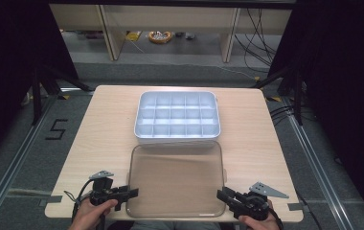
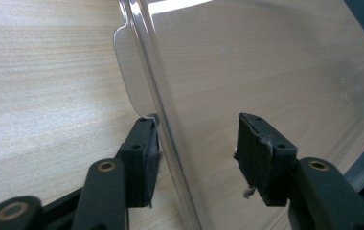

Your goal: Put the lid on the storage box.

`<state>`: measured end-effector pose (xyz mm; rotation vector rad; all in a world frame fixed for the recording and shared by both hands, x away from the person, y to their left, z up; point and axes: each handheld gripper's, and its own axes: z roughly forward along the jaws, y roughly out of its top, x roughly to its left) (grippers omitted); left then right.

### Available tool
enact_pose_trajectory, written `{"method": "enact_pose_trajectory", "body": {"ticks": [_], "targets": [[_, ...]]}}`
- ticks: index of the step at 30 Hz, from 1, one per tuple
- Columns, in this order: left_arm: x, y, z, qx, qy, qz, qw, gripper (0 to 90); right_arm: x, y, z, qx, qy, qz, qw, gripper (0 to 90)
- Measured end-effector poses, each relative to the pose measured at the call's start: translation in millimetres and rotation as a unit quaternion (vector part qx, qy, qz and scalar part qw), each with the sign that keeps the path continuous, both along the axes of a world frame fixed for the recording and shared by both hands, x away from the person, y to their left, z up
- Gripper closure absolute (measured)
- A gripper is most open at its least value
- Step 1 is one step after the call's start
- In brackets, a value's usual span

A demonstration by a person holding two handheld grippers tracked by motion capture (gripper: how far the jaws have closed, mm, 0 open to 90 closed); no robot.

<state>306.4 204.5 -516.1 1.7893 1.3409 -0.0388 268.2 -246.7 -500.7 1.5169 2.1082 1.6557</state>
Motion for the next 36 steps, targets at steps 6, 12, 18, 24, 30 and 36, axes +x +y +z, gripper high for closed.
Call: {"method": "enact_pose_trajectory", "body": {"ticks": [6, 12, 18, 24, 30, 36], "targets": [[-1.4, 1.2, 5.9, 0.008, -0.029, -0.006, 0.9995, 56.0, 2.6, -0.1, -3.2, -0.017, 0.001, -0.013, 0.9998, 65.3], [-3.7, 0.1, 11.1, 0.009, -0.047, -0.006, 0.9988, 60.5, 4.1, -0.4, -4.0, -0.033, 0.011, -0.022, 0.9991, 66.0], [-4.9, 1.5, 22.2, 0.006, -0.077, -0.008, 0.997, 63.2, 6.7, 0.2, 0.0, -0.036, 0.01, -0.032, 0.9988, 66.9], [-0.9, 1.7, 33.2, 0.01, -0.099, -0.004, 0.9951, 63.4, 14.8, 1.7, 6.4, -0.035, 0.004, -0.038, 0.9987, 66.6], [15.0, -0.7, 47.7, 0.012, -0.114, -0.006, 0.9934, 63.4, 33.3, 1.7, 17.8, -0.035, -0.011, -0.047, 0.9982, 65.6], [40.8, -2.2, 66.1, 0.012, -0.122, 0.008, 0.9924, 63.9, 56.6, 6.3, 33.8, -0.036, -0.018, -0.059, 0.9974, 65.1]]}}
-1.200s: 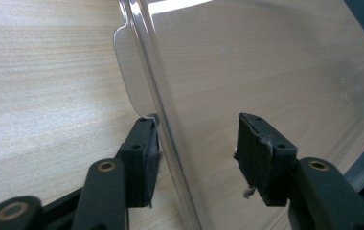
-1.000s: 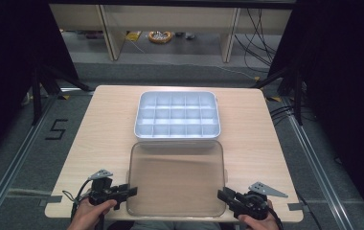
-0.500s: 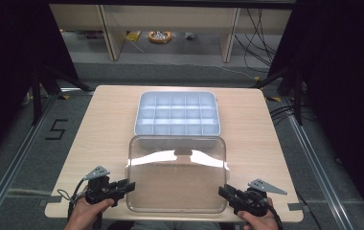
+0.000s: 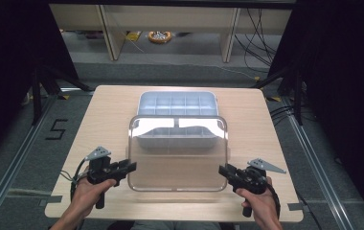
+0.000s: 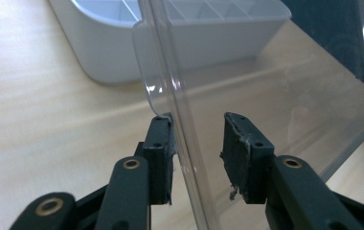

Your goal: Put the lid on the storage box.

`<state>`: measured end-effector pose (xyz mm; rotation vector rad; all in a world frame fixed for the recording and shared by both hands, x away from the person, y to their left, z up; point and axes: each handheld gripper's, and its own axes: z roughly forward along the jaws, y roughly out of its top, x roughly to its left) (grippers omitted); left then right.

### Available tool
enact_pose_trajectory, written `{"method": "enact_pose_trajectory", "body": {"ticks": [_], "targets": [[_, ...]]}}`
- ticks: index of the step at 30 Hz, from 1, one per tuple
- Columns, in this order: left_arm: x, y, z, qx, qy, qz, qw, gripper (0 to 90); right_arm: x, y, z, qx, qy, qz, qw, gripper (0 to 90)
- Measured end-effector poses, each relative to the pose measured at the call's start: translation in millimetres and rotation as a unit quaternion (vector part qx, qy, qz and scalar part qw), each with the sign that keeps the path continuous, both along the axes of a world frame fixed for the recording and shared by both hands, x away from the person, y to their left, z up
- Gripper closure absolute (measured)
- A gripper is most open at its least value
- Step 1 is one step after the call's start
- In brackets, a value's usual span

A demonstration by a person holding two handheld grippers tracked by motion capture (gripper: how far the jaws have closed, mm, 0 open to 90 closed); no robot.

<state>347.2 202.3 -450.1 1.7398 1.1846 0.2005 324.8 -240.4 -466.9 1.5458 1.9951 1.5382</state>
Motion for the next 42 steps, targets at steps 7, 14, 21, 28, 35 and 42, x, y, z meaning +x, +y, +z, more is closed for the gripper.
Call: {"method": "enact_pose_trajectory", "body": {"ticks": [7, 14, 21, 28, 35, 42], "targets": [[31.1, -1.0, 21.0, 0.0, -0.009, 0.017, 0.9998, 64.4, 37.5, 3.8, 27.2, -0.013, -0.032, -0.011, 0.9993, 64.9], [53.8, -2.4, 32.4, 0.0, -0.011, 0.025, 0.9996, 64.5, 64.3, 8.5, 44.1, -0.009, -0.036, -0.025, 0.999, 64.9], [83.0, -3.8, 42.7, 0.006, -0.002, 0.03, 0.9995, 64.0, 89.1, 9.5, 51.2, -0.016, -0.044, -0.034, 0.9984, 64.3], [114.1, -5.5, 48.0, 0.002, 0.012, 0.039, 0.9992, 64.0, 114.5, 13.0, 59.4, -0.019, -0.043, -0.05, 0.9976, 64.2], [140.9, -8.4, 44.7, -0.007, 0.031, 0.061, 0.9976, 64.2, 142.4, 15.8, 59.8, -0.02, -0.033, -0.065, 0.9971, 64.1], [160.0, -8.5, 39.7, -0.006, 0.05, 0.074, 0.996, 63.4, 154.8, 22.7, 56.9, -0.014, -0.008, -0.079, 0.9968, 63.9]]}}
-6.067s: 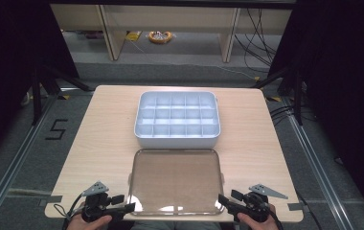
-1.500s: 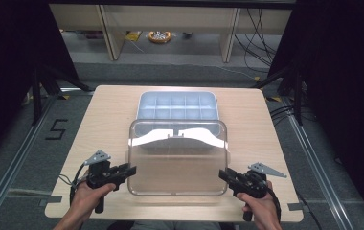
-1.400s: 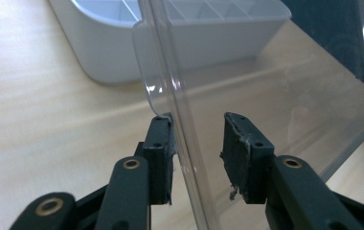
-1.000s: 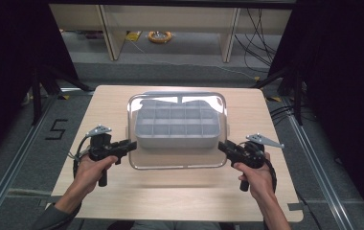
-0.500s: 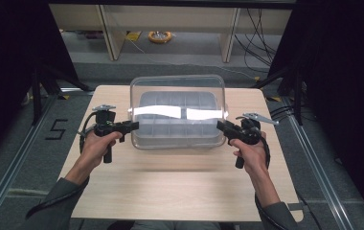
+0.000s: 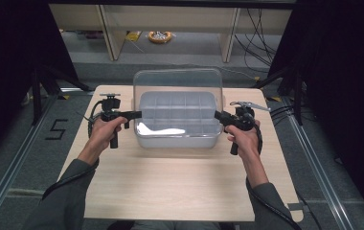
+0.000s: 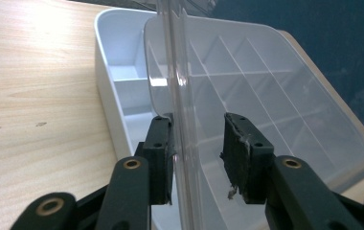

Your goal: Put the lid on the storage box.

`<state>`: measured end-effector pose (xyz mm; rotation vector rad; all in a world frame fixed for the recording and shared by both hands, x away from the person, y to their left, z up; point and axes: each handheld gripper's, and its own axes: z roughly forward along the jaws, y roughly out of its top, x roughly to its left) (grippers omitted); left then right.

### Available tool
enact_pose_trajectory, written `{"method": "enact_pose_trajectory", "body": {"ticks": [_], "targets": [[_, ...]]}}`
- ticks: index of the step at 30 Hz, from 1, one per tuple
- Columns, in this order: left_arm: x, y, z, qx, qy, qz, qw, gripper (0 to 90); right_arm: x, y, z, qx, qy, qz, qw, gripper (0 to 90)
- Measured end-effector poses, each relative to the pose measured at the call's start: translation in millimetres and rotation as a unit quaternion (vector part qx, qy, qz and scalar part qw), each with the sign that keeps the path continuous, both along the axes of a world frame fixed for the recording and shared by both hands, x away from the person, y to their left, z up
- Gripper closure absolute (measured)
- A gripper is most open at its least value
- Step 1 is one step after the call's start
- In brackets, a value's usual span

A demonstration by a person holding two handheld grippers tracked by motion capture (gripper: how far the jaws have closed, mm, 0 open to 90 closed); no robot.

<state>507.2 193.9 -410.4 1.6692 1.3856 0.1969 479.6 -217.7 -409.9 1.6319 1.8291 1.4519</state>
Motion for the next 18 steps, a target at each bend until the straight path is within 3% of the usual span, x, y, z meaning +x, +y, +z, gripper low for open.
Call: {"method": "enact_pose_trajectory", "body": {"ticks": [1, 5, 7, 12, 15, 17, 18], "targets": [[4.2, 1.5, -2.3, 0.008, 0.011, -0.003, 0.9999, 62.9, 3.9, 0.6, -3.1, -0.008, -0.005, 0.001, 1.0, 64.1], [8.2, 1.9, -5.8, 0.006, 0.017, 0.001, 0.9998, 62.0, 8.5, 1.1, -7.6, -0.015, -0.002, 0.001, 0.9999, 63.5], [9.5, 2.2, -6.8, 0.006, 0.021, 0.002, 0.9998, 61.9, 10.5, 3.0, -10.6, -0.001, 0.012, -0.006, 0.9999, 63.1], [14.0, 0.0, -10.5, 0.007, 0.026, 0.007, 0.9996, 60.8, 15.2, 2.5, -17.1, -0.005, 0.015, -0.008, 0.9998, 61.9], [17.8, -1.9, -14.9, 0.005, 0.035, 0.008, 0.9993, 59.0, 16.7, 4.4, -22.4, 0.018, 0.037, -0.018, 0.999, 61.0], [18.6, -3.0, -15.9, 0.008, 0.036, 0.013, 0.9992, 58.7, 17.6, 4.7, -24.5, 0.018, 0.036, -0.021, 0.999, 60.8], [19.5, -3.2, -16.9, 0.008, 0.039, 0.014, 0.9991, 58.1, 17.3, 5.2, -25.0, 0.023, 0.048, -0.022, 0.9983, 60.4]]}}
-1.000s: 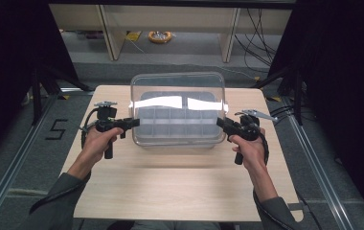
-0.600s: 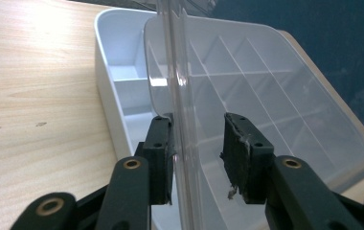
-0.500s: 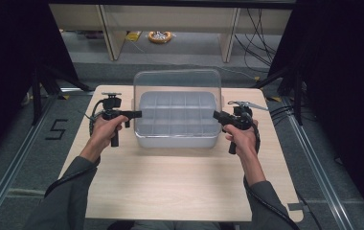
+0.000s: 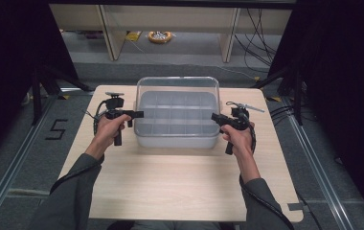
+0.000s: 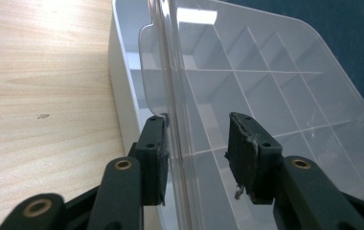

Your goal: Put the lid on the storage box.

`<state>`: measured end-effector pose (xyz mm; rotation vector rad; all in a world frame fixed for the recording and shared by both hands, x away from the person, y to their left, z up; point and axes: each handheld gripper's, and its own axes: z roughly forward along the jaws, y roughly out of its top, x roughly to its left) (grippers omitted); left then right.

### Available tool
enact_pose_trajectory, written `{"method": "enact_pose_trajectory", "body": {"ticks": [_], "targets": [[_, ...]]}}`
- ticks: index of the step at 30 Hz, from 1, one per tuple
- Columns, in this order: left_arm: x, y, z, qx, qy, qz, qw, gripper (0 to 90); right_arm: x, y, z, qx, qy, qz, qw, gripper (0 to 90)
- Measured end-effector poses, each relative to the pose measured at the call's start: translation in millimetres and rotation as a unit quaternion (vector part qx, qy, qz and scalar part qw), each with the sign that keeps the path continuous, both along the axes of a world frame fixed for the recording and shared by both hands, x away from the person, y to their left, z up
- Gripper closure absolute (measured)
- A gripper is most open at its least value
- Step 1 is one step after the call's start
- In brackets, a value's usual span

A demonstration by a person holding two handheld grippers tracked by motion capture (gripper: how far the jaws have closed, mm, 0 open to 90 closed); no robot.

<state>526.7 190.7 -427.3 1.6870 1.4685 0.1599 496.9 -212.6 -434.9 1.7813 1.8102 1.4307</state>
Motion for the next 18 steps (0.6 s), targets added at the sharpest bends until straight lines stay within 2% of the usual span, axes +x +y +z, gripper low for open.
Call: {"method": "enact_pose_trajectory", "body": {"ticks": [2, 3, 6, 8, 9, 14, 15, 18], "targets": [[1.8, -0.5, -1.9, 0.0, 0.002, 0.002, 1.0, 57.4, 2.5, -0.1, -4.1, -0.005, -0.009, 0.0, 1.0, 59.7], [3.3, -1.1, -3.6, 0.0, 0.008, 0.005, 1.0, 56.6, 5.5, -2.1, -7.9, -0.02, -0.017, 0.004, 0.9996, 59.2], [5.0, -0.7, -5.9, -0.001, 0.009, 0.007, 0.9999, 56.4, 5.9, -0.2, -9.7, -0.012, -0.01, 0.0, 0.9999, 58.8], [6.5, -1.1, -8.0, -0.001, 0.011, 0.009, 0.9999, 55.8, 7.3, -0.5, -13.0, -0.02, -0.009, 0.001, 0.9998, 58.0], [6.5, -1.7, -8.7, -0.006, 0.015, 0.013, 0.9998, 55.7, 6.7, 2.9, -14.4, -0.008, 0.004, -0.012, 0.9999, 57.6], [6.4, -2.2, -9.5, -0.003, 0.011, 0.015, 0.9998, 55.3, 5.9, 4.1, -13.6, -0.003, 0.007, -0.014, 0.9999, 57.5], [6.3, -2.3, -9.4, -0.003, 0.01, 0.015, 0.9998, 55.3, 8.1, 1.4, -15.8, -0.026, -0.012, -0.008, 0.9996, 57.2], [6.1, -3.1, -9.6, 0.0, 0.007, 0.018, 0.9998, 55.2, 7.2, 4.3, -14.9, -0.024, -0.007, -0.012, 0.9996, 56.5]]}}
